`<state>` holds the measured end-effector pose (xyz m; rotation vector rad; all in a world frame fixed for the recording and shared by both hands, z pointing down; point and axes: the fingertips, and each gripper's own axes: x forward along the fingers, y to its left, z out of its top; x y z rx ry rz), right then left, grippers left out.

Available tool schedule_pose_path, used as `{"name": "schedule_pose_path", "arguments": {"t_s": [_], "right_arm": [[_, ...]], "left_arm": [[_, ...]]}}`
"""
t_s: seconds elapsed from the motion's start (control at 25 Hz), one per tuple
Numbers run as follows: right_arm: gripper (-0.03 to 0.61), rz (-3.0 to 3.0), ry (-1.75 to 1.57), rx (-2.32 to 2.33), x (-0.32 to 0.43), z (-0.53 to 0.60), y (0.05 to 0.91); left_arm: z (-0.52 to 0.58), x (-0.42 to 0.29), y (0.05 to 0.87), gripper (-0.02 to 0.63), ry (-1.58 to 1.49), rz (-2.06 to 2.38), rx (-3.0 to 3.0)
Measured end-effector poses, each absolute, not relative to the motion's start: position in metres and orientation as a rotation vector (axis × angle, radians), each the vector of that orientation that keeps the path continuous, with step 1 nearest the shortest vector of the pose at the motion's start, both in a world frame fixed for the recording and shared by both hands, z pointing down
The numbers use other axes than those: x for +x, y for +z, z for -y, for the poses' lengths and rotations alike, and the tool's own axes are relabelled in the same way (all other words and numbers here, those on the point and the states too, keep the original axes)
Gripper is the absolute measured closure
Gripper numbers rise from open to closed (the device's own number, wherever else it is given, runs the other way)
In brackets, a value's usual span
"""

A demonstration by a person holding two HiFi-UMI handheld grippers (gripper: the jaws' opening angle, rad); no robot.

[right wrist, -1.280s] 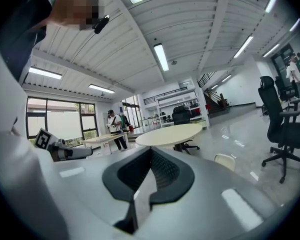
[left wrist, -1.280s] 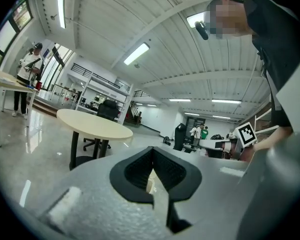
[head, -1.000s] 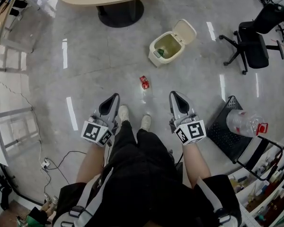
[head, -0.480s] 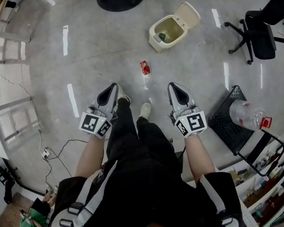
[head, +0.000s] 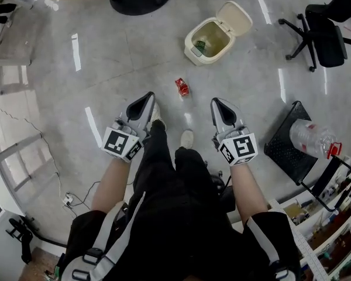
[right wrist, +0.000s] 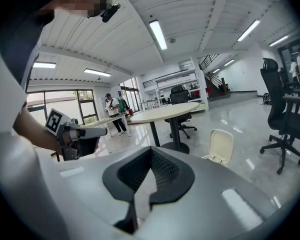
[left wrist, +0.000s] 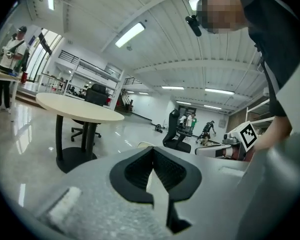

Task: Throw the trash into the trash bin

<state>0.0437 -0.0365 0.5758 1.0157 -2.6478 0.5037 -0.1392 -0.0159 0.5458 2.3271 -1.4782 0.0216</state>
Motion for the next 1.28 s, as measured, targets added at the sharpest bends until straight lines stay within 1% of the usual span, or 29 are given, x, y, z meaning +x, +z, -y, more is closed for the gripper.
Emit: {"name": "schedule_pose_path", "arguments": {"t_s": [0.2, 0.4, 0.56, 0.68, 0.84, 0.92, 1.04, 1.16, 1.28], "right_arm": [[0.572, 2.666, 0.487, 0.975, -0.003, 0.072, 0.623], [0.572, 2.725, 0.42, 0.893, -0.043, 0.097, 0.687], [0.572, 2.752, 0.377, 0.812, -0.054, 0.107, 0.751], [0.572, 2.757, 0.322, 0.742, -0.051, 0.109, 0.798], [0.572, 2.75, 0.319, 0.607, -0.048, 0.104, 0.888], [0.572, 2.728, 0.376, 0.54, -0.046, 0.103, 0.945], [0.572, 2.677, 0.356, 0.484, -0.045, 0.109, 1.022], [0.572, 2.617, 0.333, 0.439, -0.053, 0.112, 1.077], [0.572, 2.542, 0.371, 0.403, -0.059, 0.111, 1.118]], "left_arm": [[0.057, -0.154, 0.588, 0.611, 0.085, 1.4, 2.41], [0.088, -0.16, 0.662, 0.611, 0.125, 1.358, 2.462], [0.101, -0.163, 0.726, 0.611, 0.163, 1.336, 2.508], [0.112, -0.183, 0.768, 0.611, 0.187, 1.382, 2.519], [0.118, -0.201, 0.822, 0.611, 0.199, 1.342, 2.591], [0.118, -0.201, 0.859, 0.611, 0.217, 1.261, 2.628], [0.122, -0.203, 0.918, 0.611, 0.217, 1.268, 2.625], [0.108, -0.206, 0.967, 0.611, 0.186, 1.287, 2.587], [0.082, -0.211, 1.003, 0.611, 0.216, 1.275, 2.54]]}}
